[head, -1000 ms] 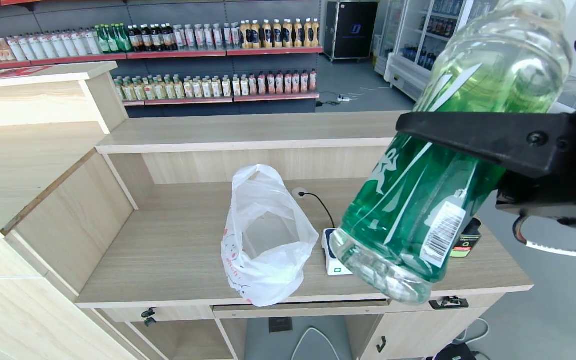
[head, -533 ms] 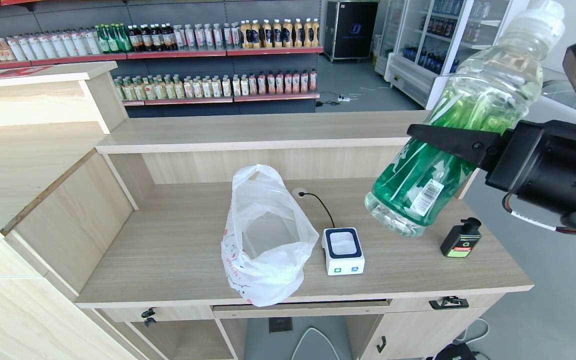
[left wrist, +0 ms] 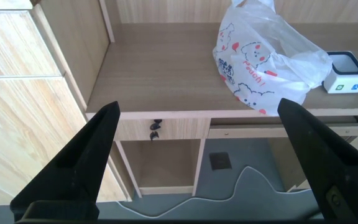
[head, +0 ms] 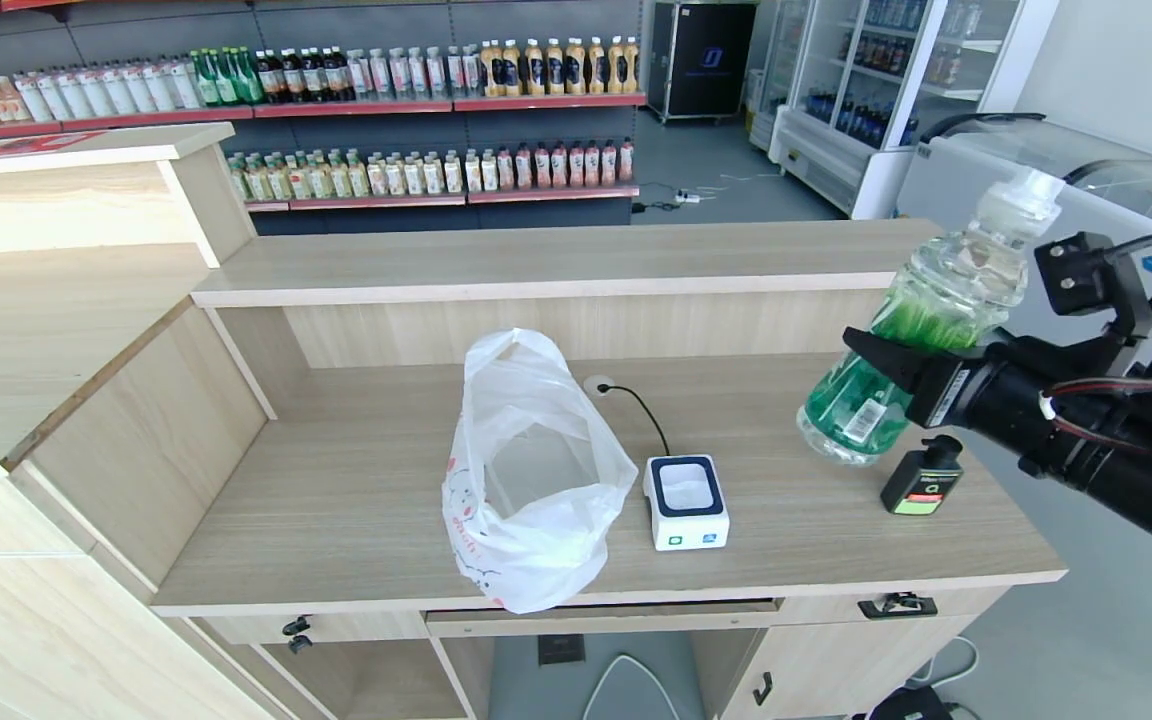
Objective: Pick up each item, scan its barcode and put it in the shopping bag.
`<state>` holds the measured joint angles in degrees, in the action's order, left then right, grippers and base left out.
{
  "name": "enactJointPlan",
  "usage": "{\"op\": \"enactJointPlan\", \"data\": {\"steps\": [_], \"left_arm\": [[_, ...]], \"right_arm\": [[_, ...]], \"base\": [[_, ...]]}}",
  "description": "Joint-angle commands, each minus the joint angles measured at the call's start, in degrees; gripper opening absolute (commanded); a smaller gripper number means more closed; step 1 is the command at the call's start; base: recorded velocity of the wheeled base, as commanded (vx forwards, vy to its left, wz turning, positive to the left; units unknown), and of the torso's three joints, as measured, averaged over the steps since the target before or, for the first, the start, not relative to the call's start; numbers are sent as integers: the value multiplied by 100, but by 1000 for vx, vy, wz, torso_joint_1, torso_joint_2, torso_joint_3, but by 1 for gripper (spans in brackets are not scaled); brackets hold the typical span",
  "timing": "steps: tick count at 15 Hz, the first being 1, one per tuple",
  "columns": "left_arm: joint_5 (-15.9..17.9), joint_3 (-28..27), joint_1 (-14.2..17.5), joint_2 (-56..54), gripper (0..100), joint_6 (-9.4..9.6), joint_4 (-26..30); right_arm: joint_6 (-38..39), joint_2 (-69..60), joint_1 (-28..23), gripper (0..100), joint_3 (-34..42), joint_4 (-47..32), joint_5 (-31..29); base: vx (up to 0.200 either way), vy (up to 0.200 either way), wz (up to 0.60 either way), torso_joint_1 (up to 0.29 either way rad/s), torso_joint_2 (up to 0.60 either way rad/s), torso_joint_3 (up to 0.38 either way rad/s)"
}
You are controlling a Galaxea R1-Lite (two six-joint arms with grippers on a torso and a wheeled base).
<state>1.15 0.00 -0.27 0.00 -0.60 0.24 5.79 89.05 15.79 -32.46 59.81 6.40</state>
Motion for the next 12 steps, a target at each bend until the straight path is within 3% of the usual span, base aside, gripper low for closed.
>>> {"op": "enactJointPlan", "data": {"steps": [1,7,12], "left_arm": [[0,0,0,9,100,-2,2],[0,0,0,9,100,-2,2],[0,0,0,9,100,-2,2]], "right_arm": [[-658,789,-577,0,197,268,19],[-2284,939,-1429,0,399,303,28],[-3435,1044,-1869,0,654,875,2]], "base": [[0,0,0,0,0,0],[0,0,0,0,0,0],[0,0,0,0,0,0]]}}
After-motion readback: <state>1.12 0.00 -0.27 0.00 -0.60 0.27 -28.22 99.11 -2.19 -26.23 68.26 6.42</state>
